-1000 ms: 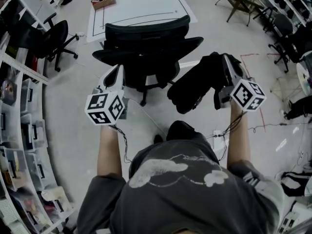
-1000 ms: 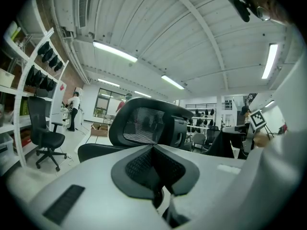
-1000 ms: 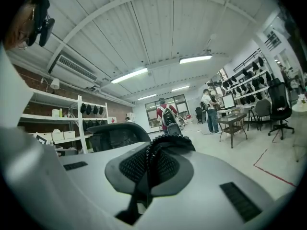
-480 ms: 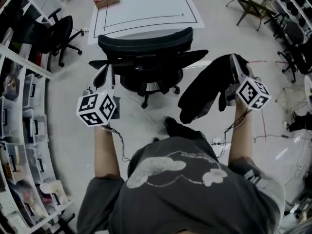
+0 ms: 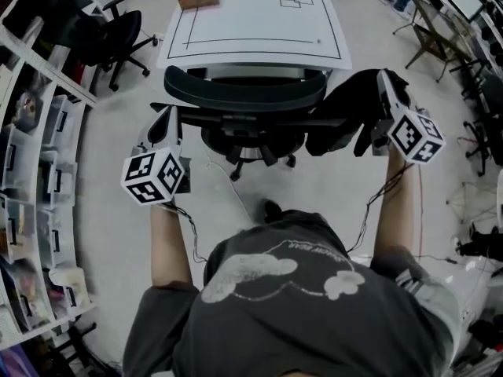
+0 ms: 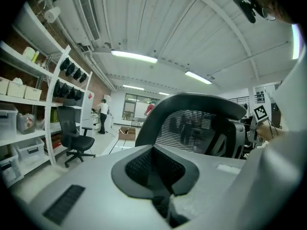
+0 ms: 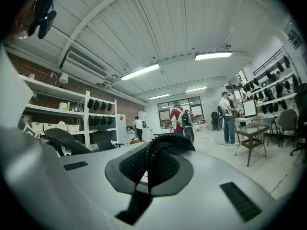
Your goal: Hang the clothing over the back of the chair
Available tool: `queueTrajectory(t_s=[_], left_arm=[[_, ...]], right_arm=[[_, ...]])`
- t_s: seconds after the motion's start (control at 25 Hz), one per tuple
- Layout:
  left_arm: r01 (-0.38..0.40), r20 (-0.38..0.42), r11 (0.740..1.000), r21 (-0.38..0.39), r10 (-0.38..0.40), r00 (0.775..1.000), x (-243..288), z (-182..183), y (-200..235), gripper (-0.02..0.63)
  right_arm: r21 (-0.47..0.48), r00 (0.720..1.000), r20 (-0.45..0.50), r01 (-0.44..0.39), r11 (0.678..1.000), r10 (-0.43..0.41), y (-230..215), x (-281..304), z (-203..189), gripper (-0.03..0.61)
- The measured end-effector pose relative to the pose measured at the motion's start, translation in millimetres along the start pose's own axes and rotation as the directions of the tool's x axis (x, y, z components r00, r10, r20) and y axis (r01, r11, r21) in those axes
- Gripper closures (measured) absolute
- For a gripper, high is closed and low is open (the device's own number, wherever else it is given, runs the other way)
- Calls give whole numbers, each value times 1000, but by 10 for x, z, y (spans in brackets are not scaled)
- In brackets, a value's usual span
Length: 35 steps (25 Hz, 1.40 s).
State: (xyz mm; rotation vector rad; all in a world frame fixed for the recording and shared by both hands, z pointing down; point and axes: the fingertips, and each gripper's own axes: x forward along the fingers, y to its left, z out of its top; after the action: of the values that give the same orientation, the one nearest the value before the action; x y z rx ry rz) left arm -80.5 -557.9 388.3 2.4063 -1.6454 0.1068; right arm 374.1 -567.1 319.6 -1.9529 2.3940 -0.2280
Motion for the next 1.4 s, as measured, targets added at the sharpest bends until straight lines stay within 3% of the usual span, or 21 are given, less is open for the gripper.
queueTrajectory(t_s=[0.28,0.64,0.92,1.2,1.4], left_arm=[[-81,43,997,3,81,996,-30,210,212,613],[-126,69,992,-10,126,990,-47,311,498,612],[-113,89,993,-19,114,989,-77,380,609,612],[-82,112,996,-19,84,990,-130,454,649,612],[-56,133,998,-7,56,989,-199,553,645,613]], right_arm=[[-82,982,30,-181,980,184,543,805,520,580],[-95,923,21,-380,920,384,1414,1401,710,580],[-175,886,-7,-457,872,463,1966,1538,860,580],[-164,853,29,-511,844,522,2407,1420,1057,580],[-167,802,64,-578,799,594,2868,1254,1220,580]])
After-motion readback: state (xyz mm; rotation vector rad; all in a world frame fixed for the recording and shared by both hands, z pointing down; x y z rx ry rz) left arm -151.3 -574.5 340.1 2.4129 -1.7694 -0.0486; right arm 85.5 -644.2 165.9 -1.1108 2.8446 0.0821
